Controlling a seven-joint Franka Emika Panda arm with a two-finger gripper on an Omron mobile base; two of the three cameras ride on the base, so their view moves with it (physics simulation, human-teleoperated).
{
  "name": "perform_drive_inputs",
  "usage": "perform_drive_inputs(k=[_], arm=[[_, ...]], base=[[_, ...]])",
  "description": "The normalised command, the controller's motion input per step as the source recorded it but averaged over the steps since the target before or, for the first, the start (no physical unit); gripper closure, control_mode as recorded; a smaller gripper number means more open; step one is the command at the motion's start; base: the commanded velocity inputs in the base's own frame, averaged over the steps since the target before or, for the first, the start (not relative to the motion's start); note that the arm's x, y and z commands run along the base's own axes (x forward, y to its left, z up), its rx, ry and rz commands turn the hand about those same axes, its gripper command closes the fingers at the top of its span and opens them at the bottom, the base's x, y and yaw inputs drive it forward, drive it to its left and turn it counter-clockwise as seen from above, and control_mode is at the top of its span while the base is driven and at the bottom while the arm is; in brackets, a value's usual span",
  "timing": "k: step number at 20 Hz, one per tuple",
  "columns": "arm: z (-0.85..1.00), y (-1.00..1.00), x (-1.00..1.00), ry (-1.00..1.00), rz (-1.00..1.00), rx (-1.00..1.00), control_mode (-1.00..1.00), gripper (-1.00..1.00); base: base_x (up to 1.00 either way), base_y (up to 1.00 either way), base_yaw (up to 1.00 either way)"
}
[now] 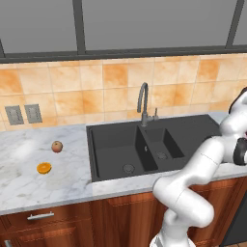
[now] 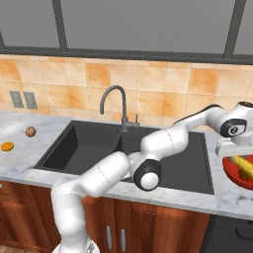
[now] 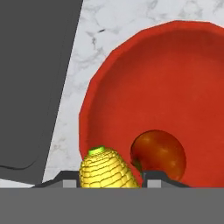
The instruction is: There is a mixed pile of frozen fruits and vegetables on the counter. Locate all the frozen vegetables and place the items in a bowl on the counter. Take all the frozen fruits and defrost them in a running sink.
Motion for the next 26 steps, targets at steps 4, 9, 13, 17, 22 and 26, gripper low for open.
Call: perform_drive_inputs(k=[4,9,13,17,22,26], arm=[[-0.45,-0.26,0.19,-0.08,-0.01,0.14,-1.0,1.0],[-0.06,-0.3,0.02,-0.26,0.0,0.13,-1.0,1.0],[0.05,-0.05,0.35,-0.09,0.03,0.08,-1.0,-1.0],[0.53,-0.03,0.5,0.28,0.04,0.01,-1.0,-1.0],[0.41,-0.15,0.4,0.4,-0.02,0.05,-1.0,-1.0],[0.59,-0.07,0.08,0.28,-0.12,0.15,-1.0,-1.0]], base=[[0.0,0.0,0.0],[0.0,0.0,0.0],[0.0,0.0,0.0],[0.0,0.0,0.0],[0.0,0.0,0.0],[0.0,0.0,0.0]])
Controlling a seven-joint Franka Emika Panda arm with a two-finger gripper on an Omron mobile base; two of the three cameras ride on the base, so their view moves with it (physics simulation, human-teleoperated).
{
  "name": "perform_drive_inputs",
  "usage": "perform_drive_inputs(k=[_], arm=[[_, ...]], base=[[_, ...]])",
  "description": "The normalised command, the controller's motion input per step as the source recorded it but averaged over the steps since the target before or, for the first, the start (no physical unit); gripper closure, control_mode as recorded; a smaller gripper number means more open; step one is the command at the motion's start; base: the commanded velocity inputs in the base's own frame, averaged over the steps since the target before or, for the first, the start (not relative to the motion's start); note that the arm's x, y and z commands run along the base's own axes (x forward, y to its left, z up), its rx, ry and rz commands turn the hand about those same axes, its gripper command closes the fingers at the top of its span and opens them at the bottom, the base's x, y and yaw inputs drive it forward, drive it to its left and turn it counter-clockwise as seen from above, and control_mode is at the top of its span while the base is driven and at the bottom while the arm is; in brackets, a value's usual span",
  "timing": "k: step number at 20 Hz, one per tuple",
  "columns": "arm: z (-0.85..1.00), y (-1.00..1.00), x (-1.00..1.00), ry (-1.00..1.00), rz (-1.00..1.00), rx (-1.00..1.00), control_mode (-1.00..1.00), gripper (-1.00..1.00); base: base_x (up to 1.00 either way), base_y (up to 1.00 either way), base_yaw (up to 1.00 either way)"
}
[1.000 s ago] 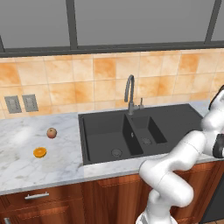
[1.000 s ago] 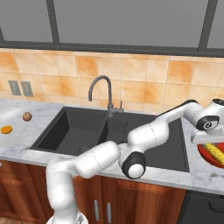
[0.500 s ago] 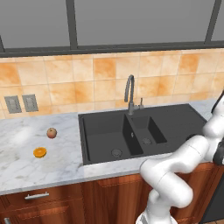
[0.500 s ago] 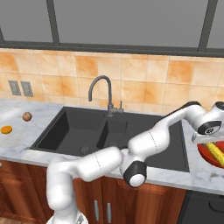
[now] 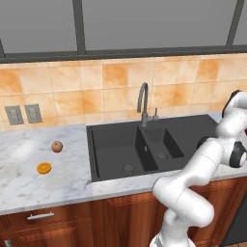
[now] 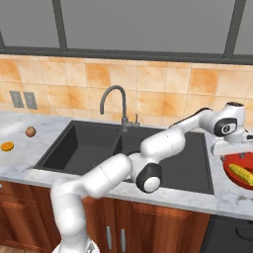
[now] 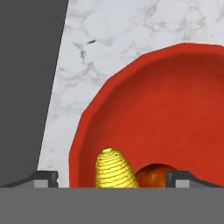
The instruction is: There is a mixed pile of frozen fruits and vegetables on the counter. Locate all the frozen vegetables and place the items in a bowl on the counter. Take all the frozen fruits and defrost them in a running sink.
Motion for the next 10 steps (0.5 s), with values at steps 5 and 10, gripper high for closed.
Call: perform_drive_inputs(k=[5,10], arm=[[0.85,0.21,-0.3,0.11,-0.1,0.08,-1.0,-1.0],[0.31,0.65,-0.37,-0.08,-0.03,-0.28,-1.0,-1.0]], base=[[0.0,0.0,0.0],[0.0,0.0,0.0]])
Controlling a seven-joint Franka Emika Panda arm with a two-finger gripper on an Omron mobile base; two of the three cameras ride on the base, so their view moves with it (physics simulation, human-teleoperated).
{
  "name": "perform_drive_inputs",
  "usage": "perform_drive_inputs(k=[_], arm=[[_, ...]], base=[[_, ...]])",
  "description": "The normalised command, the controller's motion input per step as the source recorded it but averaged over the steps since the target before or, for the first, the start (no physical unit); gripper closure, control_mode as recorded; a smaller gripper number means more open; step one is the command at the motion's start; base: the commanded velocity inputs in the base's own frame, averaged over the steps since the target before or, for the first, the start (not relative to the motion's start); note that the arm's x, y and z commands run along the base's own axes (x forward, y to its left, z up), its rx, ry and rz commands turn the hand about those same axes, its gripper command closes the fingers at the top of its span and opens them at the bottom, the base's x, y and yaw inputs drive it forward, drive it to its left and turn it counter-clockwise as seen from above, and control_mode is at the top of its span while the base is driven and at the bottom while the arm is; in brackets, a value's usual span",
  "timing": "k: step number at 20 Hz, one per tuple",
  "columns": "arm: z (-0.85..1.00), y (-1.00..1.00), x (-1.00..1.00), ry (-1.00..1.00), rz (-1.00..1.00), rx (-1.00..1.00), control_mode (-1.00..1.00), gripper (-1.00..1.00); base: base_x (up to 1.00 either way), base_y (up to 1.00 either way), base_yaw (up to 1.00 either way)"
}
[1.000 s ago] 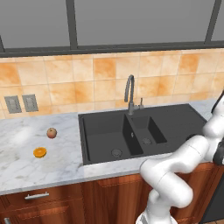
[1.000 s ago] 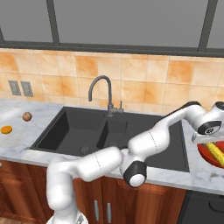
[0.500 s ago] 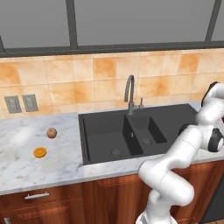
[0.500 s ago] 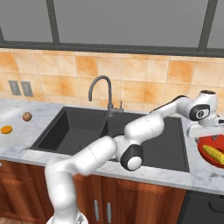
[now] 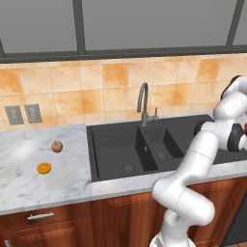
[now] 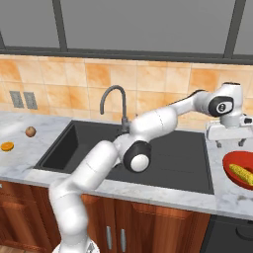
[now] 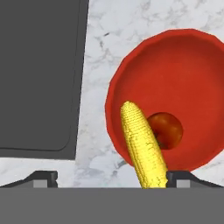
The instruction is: There is a mixed pile of frozen fruits and vegetables on the counter. Locate all the frozen vegetables and place the items in a bowl on the counter. Take all the frozen fruits and defrost them in a running sink.
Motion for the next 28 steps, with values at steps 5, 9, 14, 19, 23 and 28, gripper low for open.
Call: perform_drive_inputs(k=[5,9,14,19,23,28], arm=[[0.01,0.98,-0.4,-0.08,0.0,-0.31,-1.0,-1.0],[0.0,1.0,-0.39,-0.08,0.0,-0.23,-1.0,-1.0],[0.01,0.93,-0.15,-0.15,-0.05,-0.14,-1.0,-1.0],[0.0,0.79,0.05,-0.11,-0.14,-0.01,-1.0,-1.0],[0.01,0.57,0.02,-0.03,-0.09,0.12,-1.0,-1.0],[-0.15,0.82,-0.29,0.08,0.03,0.24,-1.0,-1.0]], base=[[0.0,0.0,0.0],[0.0,0.0,0.0],[0.0,0.0,0.0],[0.0,0.0,0.0],[0.0,0.0,0.0],[0.0,0.0,0.0]])
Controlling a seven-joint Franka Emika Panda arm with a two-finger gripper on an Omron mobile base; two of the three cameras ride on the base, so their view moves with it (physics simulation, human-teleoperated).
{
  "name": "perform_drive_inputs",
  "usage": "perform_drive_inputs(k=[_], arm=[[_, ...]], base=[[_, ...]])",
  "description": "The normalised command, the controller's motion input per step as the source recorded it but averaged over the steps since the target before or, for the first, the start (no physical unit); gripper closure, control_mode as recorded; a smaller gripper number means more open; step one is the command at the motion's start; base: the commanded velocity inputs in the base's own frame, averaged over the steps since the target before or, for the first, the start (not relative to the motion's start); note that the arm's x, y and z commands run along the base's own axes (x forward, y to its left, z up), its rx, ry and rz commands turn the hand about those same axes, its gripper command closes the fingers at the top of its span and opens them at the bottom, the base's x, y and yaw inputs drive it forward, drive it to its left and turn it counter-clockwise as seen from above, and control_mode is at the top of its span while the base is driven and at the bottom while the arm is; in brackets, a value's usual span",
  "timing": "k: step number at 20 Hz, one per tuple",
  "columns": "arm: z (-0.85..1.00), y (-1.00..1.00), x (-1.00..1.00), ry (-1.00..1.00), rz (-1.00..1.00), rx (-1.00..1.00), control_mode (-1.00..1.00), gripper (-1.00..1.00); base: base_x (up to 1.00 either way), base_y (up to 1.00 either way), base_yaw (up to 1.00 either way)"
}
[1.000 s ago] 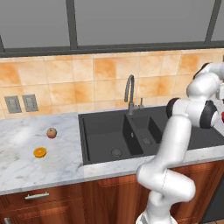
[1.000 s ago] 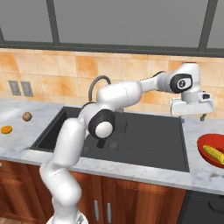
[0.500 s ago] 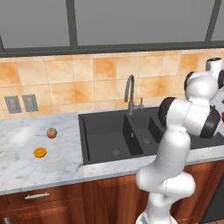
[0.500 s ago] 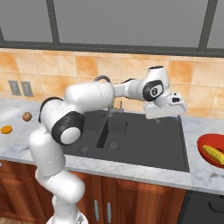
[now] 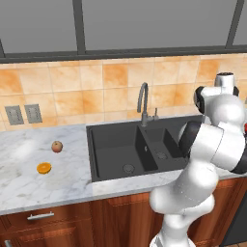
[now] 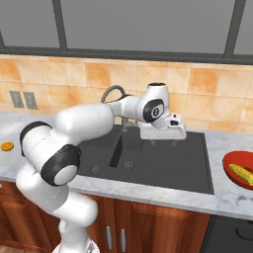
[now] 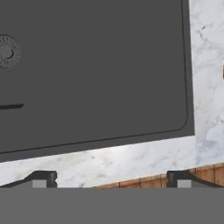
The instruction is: There is a mixed pile of frozen fruits and vegetables on the counter. Locate all the frozen vegetables and place the items in a bowl on the counter. Take all the frozen fruits and defrost them in a running sink.
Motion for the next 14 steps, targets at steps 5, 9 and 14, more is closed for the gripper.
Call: perform_drive_inputs(k=[5,9,14], arm=[[-0.16,1.0,-0.07,0.0,0.0,0.14,-1.0,-1.0],[-0.2,1.0,-0.15,0.0,0.0,0.06,-1.0,-1.0],[-0.18,1.0,0.0,-0.05,0.0,0.0,-1.0,-1.0]], base=[[0.0,0.0,0.0],[0.0,0.0,0.0],[0.0,0.0,0.0]])
